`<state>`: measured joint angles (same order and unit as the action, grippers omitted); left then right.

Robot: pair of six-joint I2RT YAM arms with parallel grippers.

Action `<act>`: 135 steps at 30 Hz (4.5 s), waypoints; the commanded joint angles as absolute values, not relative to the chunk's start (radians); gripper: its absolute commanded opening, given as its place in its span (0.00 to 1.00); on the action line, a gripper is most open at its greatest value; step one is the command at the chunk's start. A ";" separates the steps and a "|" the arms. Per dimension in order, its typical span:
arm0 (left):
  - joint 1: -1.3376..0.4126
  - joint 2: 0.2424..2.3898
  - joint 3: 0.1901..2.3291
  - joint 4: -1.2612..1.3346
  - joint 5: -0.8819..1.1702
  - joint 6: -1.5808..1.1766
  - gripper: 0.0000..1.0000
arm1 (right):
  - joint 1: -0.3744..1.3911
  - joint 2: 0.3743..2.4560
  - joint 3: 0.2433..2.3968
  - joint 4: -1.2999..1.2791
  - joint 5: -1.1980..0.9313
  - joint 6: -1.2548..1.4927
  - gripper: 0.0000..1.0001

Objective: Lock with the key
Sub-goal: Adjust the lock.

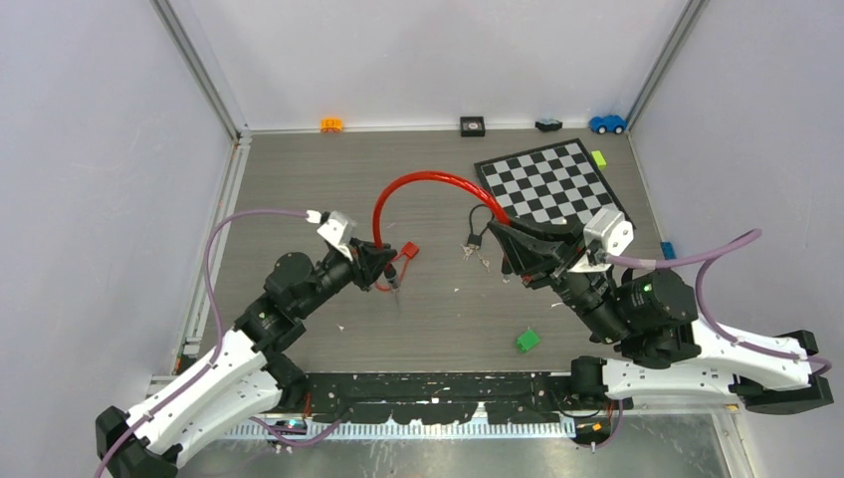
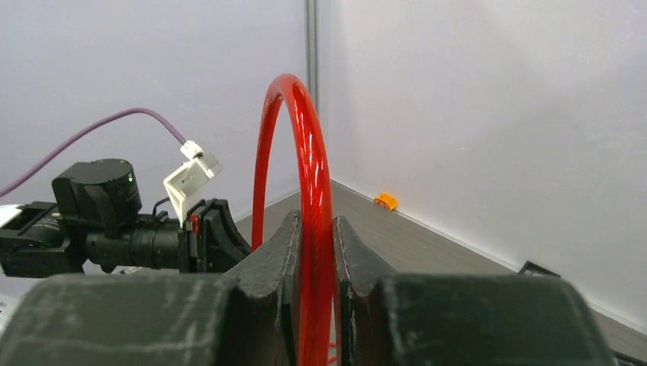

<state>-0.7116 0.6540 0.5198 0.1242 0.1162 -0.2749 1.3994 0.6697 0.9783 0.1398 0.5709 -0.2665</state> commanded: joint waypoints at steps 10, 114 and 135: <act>-0.712 0.819 0.898 -0.348 -0.366 -0.821 0.00 | 1.400 0.726 0.707 0.844 0.758 -0.341 0.01; -0.712 0.855 1.076 -0.822 -0.318 -1.855 0.00 | 1.370 1.240 0.614 1.252 0.307 -0.376 0.01; -0.712 0.792 1.051 -0.828 -0.257 -1.566 0.00 | 1.212 1.019 1.056 -0.122 0.333 -0.088 0.01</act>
